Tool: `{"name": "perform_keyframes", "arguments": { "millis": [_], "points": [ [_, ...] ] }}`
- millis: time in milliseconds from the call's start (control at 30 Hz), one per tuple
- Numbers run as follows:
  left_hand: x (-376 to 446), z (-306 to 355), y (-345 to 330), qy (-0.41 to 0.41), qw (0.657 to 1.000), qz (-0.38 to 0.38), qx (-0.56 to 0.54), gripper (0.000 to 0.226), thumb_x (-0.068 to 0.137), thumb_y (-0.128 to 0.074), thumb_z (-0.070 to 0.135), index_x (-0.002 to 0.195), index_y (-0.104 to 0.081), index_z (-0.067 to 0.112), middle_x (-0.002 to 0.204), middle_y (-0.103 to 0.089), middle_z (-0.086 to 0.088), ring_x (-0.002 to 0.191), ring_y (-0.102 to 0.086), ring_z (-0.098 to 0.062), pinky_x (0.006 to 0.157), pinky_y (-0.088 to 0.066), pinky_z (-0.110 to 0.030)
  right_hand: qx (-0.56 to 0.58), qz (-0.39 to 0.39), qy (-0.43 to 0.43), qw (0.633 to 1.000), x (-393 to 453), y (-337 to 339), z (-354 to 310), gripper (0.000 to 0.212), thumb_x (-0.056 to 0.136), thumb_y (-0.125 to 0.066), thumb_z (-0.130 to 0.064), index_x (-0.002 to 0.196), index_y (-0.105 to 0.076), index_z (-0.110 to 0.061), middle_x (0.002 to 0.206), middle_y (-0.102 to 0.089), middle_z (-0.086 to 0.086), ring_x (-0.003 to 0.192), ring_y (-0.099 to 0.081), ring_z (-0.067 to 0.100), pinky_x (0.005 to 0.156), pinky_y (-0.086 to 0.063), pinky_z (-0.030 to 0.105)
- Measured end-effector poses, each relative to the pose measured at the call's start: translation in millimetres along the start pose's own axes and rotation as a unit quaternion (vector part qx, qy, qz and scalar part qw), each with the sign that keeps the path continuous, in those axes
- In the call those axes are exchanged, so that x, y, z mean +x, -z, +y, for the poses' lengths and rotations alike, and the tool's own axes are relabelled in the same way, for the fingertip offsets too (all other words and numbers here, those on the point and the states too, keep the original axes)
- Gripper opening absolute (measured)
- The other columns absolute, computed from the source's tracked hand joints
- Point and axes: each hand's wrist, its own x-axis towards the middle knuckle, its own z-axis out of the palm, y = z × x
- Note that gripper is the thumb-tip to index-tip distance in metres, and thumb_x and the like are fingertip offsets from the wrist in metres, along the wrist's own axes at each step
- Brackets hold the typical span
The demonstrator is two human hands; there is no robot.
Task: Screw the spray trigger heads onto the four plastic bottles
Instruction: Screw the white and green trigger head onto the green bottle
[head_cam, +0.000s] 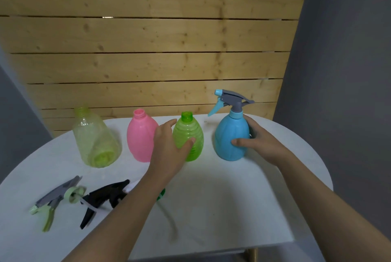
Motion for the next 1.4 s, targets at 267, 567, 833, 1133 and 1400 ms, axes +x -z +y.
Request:
{"name": "perform_keyframes", "arguments": {
  "millis": [267,567,833,1133,1400],
  "points": [
    [7.5,-1.1,-11.4,0.014,0.999,-0.034,0.003,0.082,0.076,-0.072,0.033,0.141,-0.027,0.012,0.140,-0.041,-0.008,0.127,-0.040,-0.027,0.103,-0.038,-0.049,-0.001,0.003,-0.024,1.000,0.2,4.7,1.5,0.088,0.077,-0.073,-0.017,0.148,-0.024,-0.032,0.147,-0.043,-0.001,0.133,-0.042,0.020,0.110,-0.035,0.047],
    [10.7,-1.7,-15.7,0.011,0.999,-0.047,-0.015,0.087,0.071,-0.077,0.026,0.141,-0.028,0.017,0.137,-0.044,-0.008,0.124,-0.044,-0.027,0.101,-0.041,-0.048,-0.097,0.200,0.045,0.974,-23.0,-2.6,-12.8,0.057,0.074,-0.077,-0.018,0.123,-0.049,-0.021,0.126,-0.055,0.001,0.117,-0.048,0.019,0.090,-0.037,0.024],
    [-22.4,14.4,16.6,0.089,0.974,-0.092,-0.187,0.054,0.070,-0.077,0.033,0.115,-0.047,0.034,0.106,-0.059,0.017,0.094,-0.057,0.004,0.067,-0.044,-0.016,-0.086,0.070,0.101,0.989,-63.1,-28.0,-39.0,0.039,0.073,-0.078,-0.018,0.108,-0.062,-0.024,0.104,-0.063,0.000,0.100,-0.058,0.016,0.087,-0.045,0.028],
    [-67.4,27.8,39.6,0.133,0.910,-0.207,-0.334,0.066,0.065,-0.075,0.029,0.125,-0.051,0.016,0.119,-0.066,-0.009,0.105,-0.065,-0.023,0.090,-0.053,-0.038,-0.016,-0.135,0.068,0.988,-86.1,-68.2,-48.9,0.072,0.066,-0.074,-0.029,0.131,-0.044,-0.032,0.128,-0.059,-0.008,0.116,-0.057,0.003,0.096,-0.047,0.022],
    [-66.2,5.0,70.2,0.098,0.977,-0.156,-0.108,0.031,0.091,-0.049,0.043,0.115,-0.062,0.027,0.113,-0.063,0.013,0.100,-0.057,-0.001,0.079,-0.043,-0.019,-0.052,-0.110,0.036,0.992,-88.1,-81.1,-46.8,0.073,0.056,-0.079,-0.041,0.121,-0.047,-0.043,0.111,-0.063,-0.016,0.094,-0.062,-0.010,0.075,-0.048,0.007]
  ]
}}
